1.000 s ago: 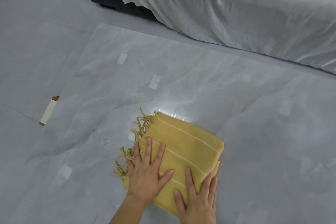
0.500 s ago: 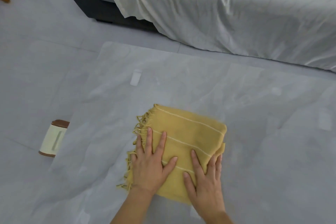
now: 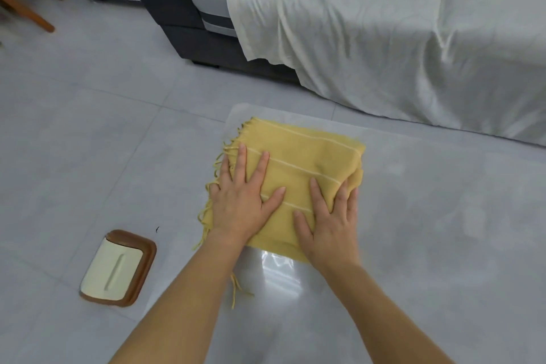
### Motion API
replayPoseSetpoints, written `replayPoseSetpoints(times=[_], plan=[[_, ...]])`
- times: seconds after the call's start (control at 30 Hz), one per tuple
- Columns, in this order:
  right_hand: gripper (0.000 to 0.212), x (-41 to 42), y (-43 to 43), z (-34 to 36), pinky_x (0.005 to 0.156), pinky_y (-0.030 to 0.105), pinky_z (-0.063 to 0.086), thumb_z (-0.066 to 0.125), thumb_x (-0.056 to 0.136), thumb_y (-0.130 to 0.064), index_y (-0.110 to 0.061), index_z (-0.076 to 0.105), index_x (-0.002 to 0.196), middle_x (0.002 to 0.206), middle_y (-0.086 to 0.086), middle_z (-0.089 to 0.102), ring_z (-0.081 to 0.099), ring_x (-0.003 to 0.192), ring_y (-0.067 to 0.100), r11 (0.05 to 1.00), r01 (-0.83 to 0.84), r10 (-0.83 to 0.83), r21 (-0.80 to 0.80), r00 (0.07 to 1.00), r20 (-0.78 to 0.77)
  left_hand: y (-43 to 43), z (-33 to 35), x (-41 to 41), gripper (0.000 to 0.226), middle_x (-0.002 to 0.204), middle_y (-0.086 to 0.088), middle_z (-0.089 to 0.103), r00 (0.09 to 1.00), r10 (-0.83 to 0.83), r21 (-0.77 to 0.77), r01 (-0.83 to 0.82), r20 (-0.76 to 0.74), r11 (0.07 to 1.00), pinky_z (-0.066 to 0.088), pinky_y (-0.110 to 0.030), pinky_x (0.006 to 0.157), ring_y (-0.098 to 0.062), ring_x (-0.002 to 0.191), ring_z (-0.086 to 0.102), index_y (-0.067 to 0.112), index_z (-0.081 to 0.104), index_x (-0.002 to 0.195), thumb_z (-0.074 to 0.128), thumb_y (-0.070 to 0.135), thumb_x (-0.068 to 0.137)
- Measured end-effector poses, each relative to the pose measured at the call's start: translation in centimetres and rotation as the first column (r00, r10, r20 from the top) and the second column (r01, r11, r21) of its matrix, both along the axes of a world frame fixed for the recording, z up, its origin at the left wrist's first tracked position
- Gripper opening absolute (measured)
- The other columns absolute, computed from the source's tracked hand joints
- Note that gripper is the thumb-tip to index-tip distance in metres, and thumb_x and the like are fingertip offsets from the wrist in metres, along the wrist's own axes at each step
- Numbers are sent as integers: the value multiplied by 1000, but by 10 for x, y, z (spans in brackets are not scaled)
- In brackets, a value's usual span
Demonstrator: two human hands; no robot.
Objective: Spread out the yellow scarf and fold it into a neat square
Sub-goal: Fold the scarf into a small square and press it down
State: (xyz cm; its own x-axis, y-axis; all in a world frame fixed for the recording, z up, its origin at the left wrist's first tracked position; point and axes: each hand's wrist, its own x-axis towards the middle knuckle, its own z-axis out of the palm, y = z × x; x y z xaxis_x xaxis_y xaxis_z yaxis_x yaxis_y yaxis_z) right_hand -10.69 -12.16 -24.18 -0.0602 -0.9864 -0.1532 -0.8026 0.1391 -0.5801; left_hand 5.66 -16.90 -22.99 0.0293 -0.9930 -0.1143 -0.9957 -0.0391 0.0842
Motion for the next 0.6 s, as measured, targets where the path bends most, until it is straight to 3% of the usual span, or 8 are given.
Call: replayPoseSetpoints(times=[0.23,0.4,0.5,0.57,0.6], plan=[[75,16,-36,1,116,46,1,10,76,-71,-46,5,146,156,12,-12,-12,142,35,997,-30,39,74,991,-132,-33,-5,14,73,158,1,-7,1000,18,0,-18,4,1000,32,-57,98,-37,141,12,46,-1,144,15,76,79],[79,15,-29,14,112,59,3,24,83,-68,-39,-18,144,154,13,-21,-12,141,40,992,48,-13,115,960,-281,-21,3,11,73,158,0,-8,1000,17,32,-17,-1,999,29,-59,100,-38,142,3,41,0,146,12,73,82],[75,16,-18,23,110,59,6,31,84,-60,-29,13,149,157,15,7,5,142,39,997,-44,16,-70,934,-357,3,6,9,71,158,-5,2,999,-31,28,30,19,999,28,-64,102,-42,142,4,31,10,148,14,65,87],[67,16,-9,21,111,55,10,28,86,-61,-30,29,145,156,9,19,10,143,31,978,-199,161,-62,910,-382,19,4,10,70,158,-6,6,998,-62,52,61,30,997,26,-66,102,-44,141,5,27,12,149,15,63,89],[66,15,-8,21,112,53,10,21,87,-64,-34,27,145,156,6,17,6,144,28,973,-229,210,-9,907,-366,24,3,11,70,158,-5,4,998,-65,71,63,27,996,24,-67,103,-44,141,3,27,10,149,14,63,89]])
